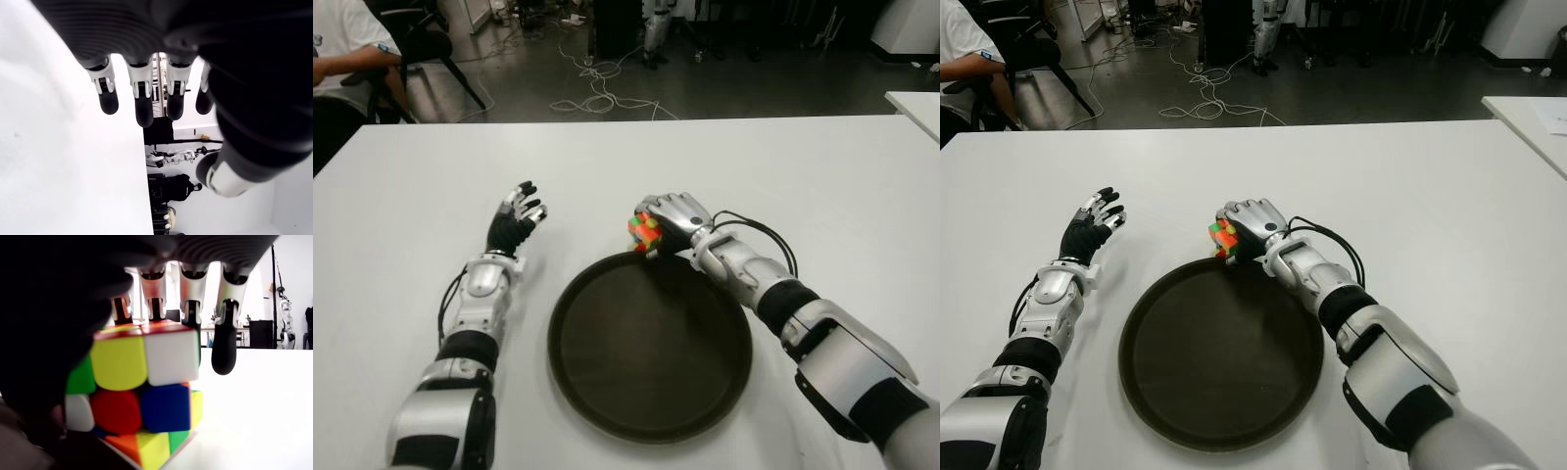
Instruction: Pick up the Rubik's Cube and put it in the plate
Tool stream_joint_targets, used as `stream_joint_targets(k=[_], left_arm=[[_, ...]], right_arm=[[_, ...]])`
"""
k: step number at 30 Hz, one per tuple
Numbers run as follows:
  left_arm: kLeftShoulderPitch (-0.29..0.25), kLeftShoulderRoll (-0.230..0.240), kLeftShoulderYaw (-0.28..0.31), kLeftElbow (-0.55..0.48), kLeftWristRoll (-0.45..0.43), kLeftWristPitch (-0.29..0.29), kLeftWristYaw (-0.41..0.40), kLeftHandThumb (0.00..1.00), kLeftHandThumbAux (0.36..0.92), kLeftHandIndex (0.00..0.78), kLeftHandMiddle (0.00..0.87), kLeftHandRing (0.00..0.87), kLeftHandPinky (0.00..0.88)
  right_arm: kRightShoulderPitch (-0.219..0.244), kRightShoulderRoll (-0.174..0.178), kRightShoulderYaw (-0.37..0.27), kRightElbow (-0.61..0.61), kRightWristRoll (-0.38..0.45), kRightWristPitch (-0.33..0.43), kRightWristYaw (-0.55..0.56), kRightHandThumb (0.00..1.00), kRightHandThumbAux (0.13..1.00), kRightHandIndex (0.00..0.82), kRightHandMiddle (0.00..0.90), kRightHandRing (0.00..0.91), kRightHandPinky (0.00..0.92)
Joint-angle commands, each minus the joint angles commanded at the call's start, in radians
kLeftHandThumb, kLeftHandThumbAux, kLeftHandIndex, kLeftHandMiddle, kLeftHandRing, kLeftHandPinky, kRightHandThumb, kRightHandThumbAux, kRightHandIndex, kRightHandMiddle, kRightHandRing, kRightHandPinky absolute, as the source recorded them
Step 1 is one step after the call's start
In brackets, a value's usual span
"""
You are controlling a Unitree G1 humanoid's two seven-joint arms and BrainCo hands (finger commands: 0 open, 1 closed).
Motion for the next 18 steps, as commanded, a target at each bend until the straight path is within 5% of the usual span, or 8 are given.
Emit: stream_joint_targets(k=[5,18], left_arm=[[0.005,0.001,-0.001,-0.009,-0.003,0.002,-0.006,0.197,0.718,0.058,0.12,0.103,0.074],[0.011,-0.002,-0.004,-0.025,-0.002,0.009,-0.009,0.198,0.715,0.052,0.111,0.096,0.074]], right_arm=[[0.0,-0.003,-0.002,-0.003,0.003,-0.007,-0.002,0.671,0.724,0.429,0.587,0.577,0.543],[-0.007,-0.012,0.006,-0.003,-0.009,-0.02,-0.014,0.691,0.728,0.427,0.602,0.593,0.548]])
